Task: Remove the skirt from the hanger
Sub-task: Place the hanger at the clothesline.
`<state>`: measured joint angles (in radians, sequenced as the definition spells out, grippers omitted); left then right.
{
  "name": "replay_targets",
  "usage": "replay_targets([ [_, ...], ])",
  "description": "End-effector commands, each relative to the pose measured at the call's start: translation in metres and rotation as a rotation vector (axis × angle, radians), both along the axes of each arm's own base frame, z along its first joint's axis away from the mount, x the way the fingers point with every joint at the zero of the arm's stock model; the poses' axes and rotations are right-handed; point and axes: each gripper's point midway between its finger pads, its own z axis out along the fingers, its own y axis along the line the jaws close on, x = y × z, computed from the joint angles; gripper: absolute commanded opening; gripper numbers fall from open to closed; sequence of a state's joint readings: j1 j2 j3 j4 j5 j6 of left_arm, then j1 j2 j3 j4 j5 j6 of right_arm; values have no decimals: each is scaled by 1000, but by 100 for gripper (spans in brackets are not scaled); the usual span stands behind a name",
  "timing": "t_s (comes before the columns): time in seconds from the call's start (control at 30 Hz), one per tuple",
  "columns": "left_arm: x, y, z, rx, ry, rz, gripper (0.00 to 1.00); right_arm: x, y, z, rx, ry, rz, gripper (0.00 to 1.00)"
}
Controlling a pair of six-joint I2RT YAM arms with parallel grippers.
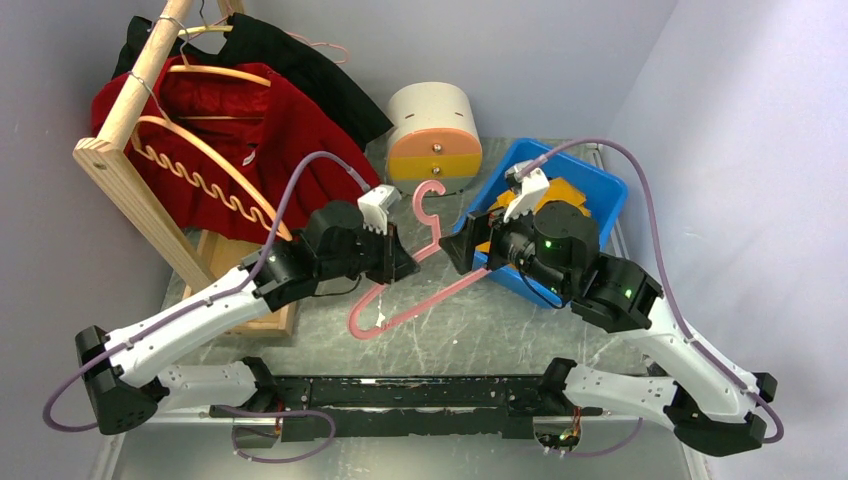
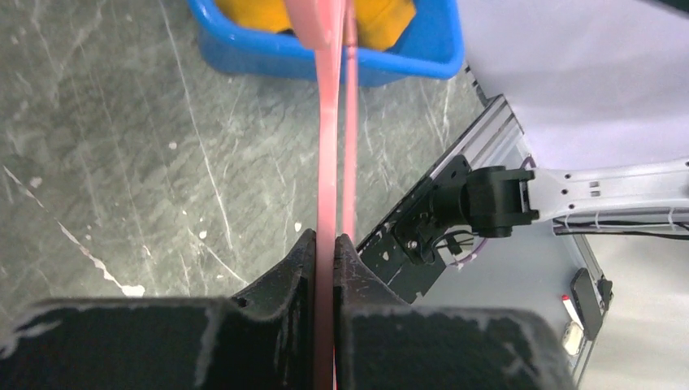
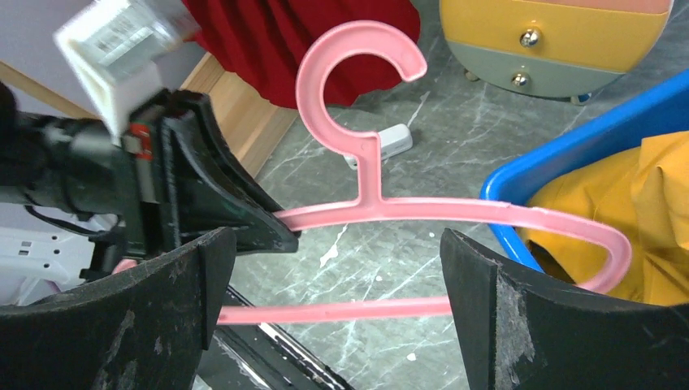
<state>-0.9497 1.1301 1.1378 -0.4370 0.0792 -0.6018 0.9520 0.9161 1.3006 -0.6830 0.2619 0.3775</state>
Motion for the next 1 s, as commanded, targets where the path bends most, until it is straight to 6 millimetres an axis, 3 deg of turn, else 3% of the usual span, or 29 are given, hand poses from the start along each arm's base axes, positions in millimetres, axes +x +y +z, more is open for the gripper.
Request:
replay_targets([
  [0.0,-9,-12,2,-102,12,-55,7,2,-7,0,-10,-20,-22,100],
  [0.17,-29,-27,-19,-99,54,-102,7,3,-2,-2,-18,-36,-1,100],
  [0.3,-43,-50,-22,-88,62,-134,7,4,-3,0,-25,-49,1,100],
  [0.53,-49,-87,-25,-77,36,-169,7,-1,-25,17,7,-101,-43,100],
  [0.67,-48,-99,-13,-67,-19,-150,7,-8,-47,31,43,-135,-87,100],
  [0.77,-36,-100,-3,-51,-66,-98,7,-13,-64,42,79,-172,-122,100],
  [0.97,-7,-96,45,-26,-191,11,7,-20,-81,56,116,-206,-145,100],
])
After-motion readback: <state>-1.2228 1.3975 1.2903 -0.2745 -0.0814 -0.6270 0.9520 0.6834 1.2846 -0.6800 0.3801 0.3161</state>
